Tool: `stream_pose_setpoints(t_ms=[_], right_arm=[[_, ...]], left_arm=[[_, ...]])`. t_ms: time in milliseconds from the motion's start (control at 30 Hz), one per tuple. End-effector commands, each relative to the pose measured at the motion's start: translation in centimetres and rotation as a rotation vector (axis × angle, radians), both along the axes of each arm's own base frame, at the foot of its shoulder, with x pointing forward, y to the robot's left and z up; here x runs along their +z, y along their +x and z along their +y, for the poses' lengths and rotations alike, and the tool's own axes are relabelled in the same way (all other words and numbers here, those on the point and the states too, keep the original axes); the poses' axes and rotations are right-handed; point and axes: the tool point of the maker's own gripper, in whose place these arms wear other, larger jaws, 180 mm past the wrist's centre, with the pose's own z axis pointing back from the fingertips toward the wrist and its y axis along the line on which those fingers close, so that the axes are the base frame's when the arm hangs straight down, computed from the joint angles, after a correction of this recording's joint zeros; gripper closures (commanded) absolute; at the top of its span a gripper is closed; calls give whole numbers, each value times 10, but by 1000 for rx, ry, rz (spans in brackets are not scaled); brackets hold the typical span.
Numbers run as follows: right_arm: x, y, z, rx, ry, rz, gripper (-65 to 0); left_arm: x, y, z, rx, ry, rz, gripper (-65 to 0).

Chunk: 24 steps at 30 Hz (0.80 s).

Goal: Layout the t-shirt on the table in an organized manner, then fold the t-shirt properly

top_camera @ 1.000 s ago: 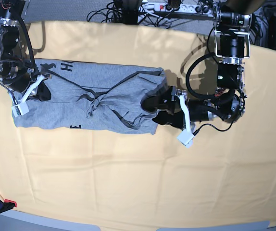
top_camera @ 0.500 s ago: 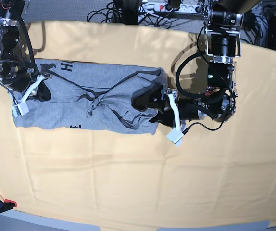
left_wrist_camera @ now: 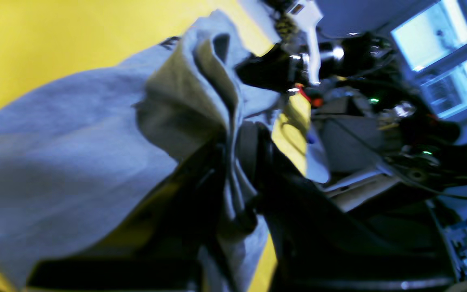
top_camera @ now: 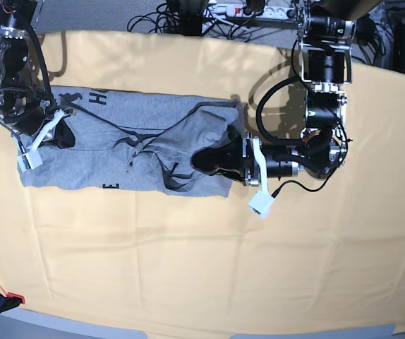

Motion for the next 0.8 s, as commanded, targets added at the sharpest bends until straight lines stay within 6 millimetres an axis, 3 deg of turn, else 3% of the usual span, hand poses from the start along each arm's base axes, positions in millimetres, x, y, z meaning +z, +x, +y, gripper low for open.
stream_pose_setpoints(t_ms=[0,300,533,700,733,767], right_arm=[[11,7,-4,6,-10,-38,0],[11,7,-4,6,-10,-37,0],[11,7,-4,6,-10,-37,0],[11,7,-4,6,-10,-37,0],[11,7,-4,6,-10,-37,0],[11,7,-4,6,-10,-37,0]], left_arm=[[20,6,-7,-7,-51,-45,0],[23,1,-40,-31,-82,-43,0],[21,-1,-43,-33,-83,-37,-8],[16,-9,-49,-59,-79,-22,-434],[15,-14,-54,-81,-73,-21,-487],[13,-19,-58,-107,-60,-20,-496]])
